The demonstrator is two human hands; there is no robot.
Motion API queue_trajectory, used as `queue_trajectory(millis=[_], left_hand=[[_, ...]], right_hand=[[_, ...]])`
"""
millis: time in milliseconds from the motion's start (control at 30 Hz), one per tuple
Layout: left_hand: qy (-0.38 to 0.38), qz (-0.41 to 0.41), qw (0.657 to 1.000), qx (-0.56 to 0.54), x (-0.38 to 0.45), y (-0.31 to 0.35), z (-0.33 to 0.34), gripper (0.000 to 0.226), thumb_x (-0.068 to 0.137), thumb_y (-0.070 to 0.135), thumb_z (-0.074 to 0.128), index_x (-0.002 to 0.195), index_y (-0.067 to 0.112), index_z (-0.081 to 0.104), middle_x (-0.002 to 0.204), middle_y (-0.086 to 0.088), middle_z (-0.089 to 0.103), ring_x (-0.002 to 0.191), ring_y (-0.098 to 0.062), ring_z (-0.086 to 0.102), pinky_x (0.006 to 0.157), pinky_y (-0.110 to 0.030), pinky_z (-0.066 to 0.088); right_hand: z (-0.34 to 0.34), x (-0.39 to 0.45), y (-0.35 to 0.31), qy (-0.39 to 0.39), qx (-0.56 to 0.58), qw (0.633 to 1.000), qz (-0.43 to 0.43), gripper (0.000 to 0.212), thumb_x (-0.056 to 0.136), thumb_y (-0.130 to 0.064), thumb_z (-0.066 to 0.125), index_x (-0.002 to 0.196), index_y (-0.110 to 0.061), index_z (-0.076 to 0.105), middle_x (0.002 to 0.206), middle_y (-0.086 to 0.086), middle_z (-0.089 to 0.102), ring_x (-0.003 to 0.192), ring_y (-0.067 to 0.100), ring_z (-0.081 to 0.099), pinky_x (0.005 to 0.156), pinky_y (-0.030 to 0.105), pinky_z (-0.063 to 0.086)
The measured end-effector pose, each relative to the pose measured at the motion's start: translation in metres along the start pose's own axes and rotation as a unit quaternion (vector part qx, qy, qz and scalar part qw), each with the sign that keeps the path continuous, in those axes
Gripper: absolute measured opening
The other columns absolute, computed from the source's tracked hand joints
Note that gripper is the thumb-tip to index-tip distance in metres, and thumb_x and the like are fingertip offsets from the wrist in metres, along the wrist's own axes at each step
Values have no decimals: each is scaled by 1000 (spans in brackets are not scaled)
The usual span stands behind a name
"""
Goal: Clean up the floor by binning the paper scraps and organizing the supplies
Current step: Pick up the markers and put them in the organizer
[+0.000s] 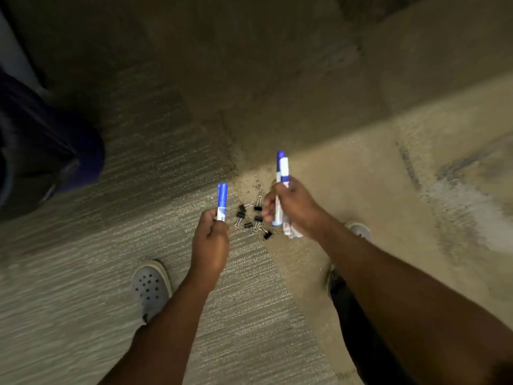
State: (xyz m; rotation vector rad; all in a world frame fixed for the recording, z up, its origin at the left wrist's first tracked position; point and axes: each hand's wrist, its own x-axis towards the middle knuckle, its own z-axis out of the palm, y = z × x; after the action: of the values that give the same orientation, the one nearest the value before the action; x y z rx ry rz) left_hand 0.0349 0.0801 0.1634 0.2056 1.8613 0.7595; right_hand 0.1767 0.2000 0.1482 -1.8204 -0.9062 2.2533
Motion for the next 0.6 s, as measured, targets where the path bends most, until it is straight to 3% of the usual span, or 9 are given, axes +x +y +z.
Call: queue_trajectory(millis=[100, 200, 333, 433, 500, 600], left_hand=[[-23, 0, 999, -26, -50, 59, -35, 27, 90, 1, 39, 89, 24, 53, 66, -2, 50, 45, -12, 39, 41, -22, 30], [-51, 12, 997, -64, -107, 122, -80, 24, 91, 0, 38, 91, 16, 56, 70, -3, 59, 50, -13, 49, 48, -26, 39], [-102, 28, 986, -128, -180, 190, -150, 28, 87, -2, 36, 93, 11, 60, 72, -4, 63, 52, -14, 52, 50, -26, 40], [-124, 50, 980, -150, -234, 225, -209, 32, 87, -3, 32, 95, 10, 60, 69, -8, 60, 46, -15, 46, 45, -23, 35], [-139, 62, 977, -149, -264, 238, -245, 31, 93, 2, 32, 102, 10, 60, 66, -8, 58, 44, -14, 44, 44, -22, 31], [-152, 101, 975, -127, -304, 258, -305, 28, 100, 14, 35, 108, 17, 61, 62, -3, 58, 42, -12, 42, 42, -21, 29]], right_hand=[[49, -74, -31, -49, 11, 999, -1, 9, 99, -6, 40, 105, -10, 45, 76, 8, 63, 56, 20, 61, 55, 31, 54], [94, -151, -72, -43, -22, 998, -28, 22, 96, 0, 41, 114, -10, 47, 74, 4, 60, 50, 18, 51, 51, 29, 43], [142, -249, -134, -17, -39, 997, -71, 11, 99, -24, 49, 109, -20, 50, 68, 0, 49, 43, 10, 35, 43, 22, 29], [180, -320, -174, -1, -41, 994, -98, 23, 98, -46, 44, 102, -24, 48, 67, -3, 44, 43, 9, 31, 40, 19, 27], [202, -358, -191, 27, -20, 994, -105, 24, 99, -47, 41, 99, -25, 49, 68, -2, 44, 43, 10, 32, 41, 18, 27], [241, -407, -216, 54, 68, 989, -120, 24, 101, -33, 40, 107, -14, 53, 67, 2, 45, 41, 12, 33, 39, 17, 27]])
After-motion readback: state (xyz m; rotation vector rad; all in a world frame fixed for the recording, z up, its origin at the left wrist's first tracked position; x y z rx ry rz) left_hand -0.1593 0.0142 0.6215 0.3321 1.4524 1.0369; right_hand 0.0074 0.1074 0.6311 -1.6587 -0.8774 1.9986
